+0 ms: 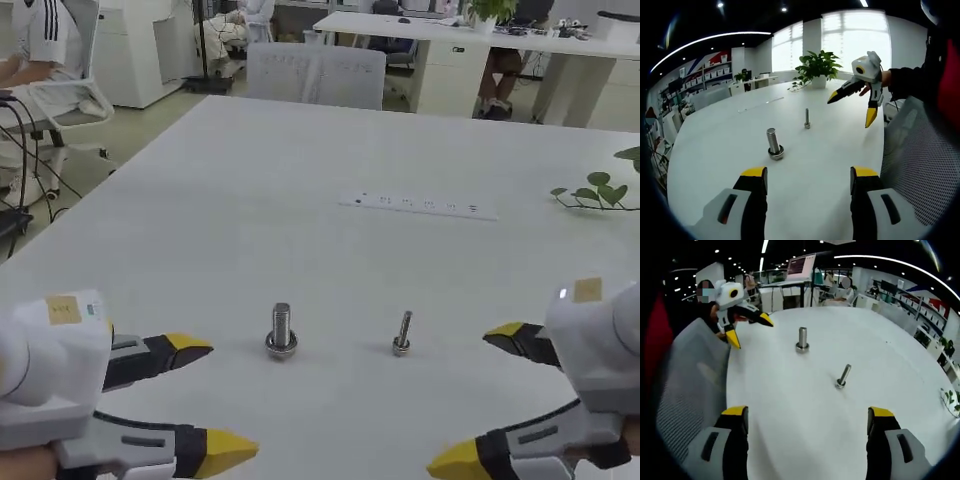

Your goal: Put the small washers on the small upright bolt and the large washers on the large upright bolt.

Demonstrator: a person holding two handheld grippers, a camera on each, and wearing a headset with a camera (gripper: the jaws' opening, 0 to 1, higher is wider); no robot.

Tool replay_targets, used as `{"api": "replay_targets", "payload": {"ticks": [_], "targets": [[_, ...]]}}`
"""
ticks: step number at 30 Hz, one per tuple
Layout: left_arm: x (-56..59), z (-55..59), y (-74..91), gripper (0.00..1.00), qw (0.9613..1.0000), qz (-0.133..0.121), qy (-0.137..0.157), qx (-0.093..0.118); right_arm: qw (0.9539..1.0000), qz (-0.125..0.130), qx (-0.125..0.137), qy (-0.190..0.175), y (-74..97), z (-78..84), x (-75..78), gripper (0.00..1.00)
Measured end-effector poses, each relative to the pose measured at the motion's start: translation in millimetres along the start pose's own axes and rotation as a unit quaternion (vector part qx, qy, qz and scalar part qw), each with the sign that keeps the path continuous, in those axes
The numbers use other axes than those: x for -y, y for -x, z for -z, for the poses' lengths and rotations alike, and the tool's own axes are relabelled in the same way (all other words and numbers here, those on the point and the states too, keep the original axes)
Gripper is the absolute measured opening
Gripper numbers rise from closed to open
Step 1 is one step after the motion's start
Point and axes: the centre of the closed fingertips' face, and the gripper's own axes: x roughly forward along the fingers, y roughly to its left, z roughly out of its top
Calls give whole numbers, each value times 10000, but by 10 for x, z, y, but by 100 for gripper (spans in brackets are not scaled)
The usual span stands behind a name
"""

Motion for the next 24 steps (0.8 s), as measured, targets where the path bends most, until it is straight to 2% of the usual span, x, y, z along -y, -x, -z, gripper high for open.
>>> {"api": "replay_targets", "payload": {"ticks": [6,8,13,17,24], "targets": [[52,45,63,68,9999,-25,138,24,9999,17,115,-60,36,6,-82,100],[83,78,88,69,9998,-20,201,10,9994,54,326,-89,63,-50,-112,100],[125,109,110,71,9990,11,456,-1,9965,-39,839,-38,102,-159,-166,99],[143,103,122,72,9987,6,516,44,9963,-78,859,-65,100,-101,-191,100],[177,143,111,76,9974,93,713,19,9926,-194,1194,-103,63,-60,-288,100]]}}
